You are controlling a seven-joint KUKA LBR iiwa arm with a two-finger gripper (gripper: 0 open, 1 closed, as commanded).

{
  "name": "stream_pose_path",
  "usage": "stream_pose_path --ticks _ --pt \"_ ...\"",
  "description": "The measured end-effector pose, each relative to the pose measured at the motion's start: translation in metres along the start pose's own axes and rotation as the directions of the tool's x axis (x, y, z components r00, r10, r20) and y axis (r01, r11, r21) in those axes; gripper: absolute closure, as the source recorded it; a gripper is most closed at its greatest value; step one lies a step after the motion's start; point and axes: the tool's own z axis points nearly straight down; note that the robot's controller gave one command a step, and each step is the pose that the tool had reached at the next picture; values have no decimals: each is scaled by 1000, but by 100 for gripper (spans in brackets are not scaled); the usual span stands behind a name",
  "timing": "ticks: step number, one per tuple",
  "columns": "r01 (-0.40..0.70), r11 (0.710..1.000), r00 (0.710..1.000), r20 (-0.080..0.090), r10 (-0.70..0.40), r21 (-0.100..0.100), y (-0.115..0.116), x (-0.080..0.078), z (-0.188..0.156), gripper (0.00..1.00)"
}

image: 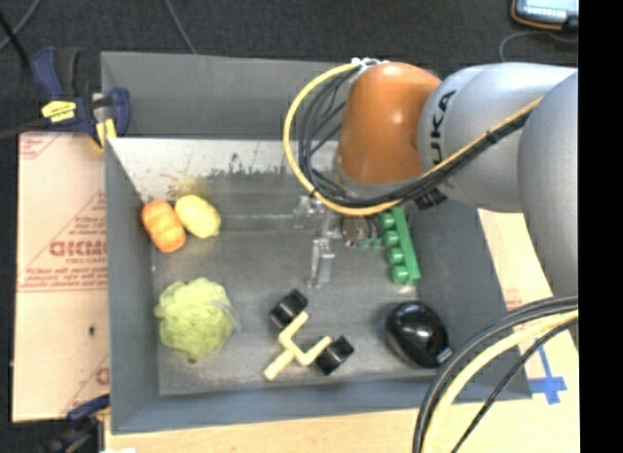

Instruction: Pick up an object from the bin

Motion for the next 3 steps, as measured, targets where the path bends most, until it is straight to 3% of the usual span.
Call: stream_pose_path --ticks 1,2,3 --pt "0 1000 1000 8 0 -1 0 -2 -5 0" --pt "75 997 997 16 -75 3 8 18 20 0" --pt "272 962 962 18 -272 4 0 39 53 0"
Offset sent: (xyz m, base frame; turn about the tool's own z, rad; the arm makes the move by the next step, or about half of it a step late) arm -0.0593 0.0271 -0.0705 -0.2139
